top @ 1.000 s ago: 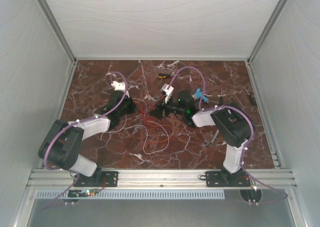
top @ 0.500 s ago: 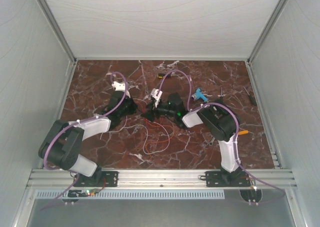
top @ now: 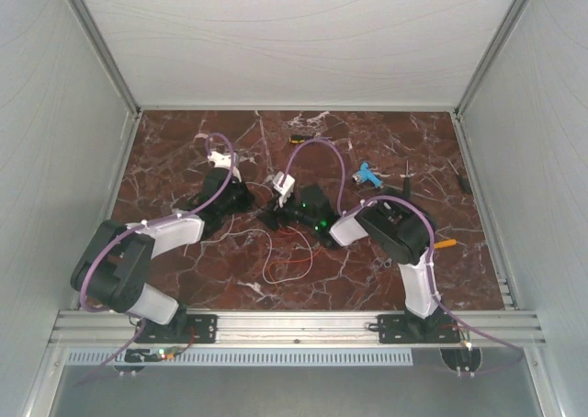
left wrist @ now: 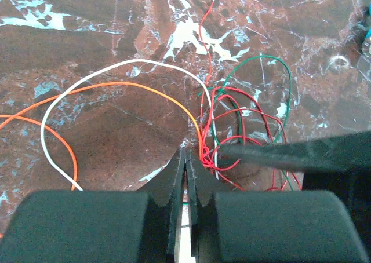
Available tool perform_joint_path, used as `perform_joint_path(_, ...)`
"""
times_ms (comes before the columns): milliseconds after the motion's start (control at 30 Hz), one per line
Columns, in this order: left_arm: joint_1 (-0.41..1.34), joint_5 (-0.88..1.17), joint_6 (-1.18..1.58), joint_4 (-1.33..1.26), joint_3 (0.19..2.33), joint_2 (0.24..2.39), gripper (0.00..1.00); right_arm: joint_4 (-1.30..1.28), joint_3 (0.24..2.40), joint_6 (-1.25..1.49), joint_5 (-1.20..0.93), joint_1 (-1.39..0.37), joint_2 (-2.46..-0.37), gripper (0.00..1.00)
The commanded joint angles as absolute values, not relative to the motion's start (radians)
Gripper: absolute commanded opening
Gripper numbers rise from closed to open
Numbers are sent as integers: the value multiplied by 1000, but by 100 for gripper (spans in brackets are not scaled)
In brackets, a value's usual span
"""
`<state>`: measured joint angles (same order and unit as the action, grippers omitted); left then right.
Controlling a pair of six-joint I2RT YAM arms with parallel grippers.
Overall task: Zip-tie the wires
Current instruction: Pick up the ribbon at the center of the board.
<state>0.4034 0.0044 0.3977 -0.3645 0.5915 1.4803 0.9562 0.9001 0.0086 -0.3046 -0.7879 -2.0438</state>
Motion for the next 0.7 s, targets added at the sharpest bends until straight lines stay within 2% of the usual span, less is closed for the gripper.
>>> perform_joint_path(0, 418, 48, 392, -399, 635, 1470, 0, 1071, 795, 3, -155, -821, -2008, 54)
perform_joint_path(433, 498, 140, 359, -394, 652, 1488, 0, 1090, 536, -48, -144, -817, -1778, 54)
perform_joint_path(667, 525, 111, 396, -384, 648, 1468, 0, 1057, 531, -177, -197, -816, -1704, 54)
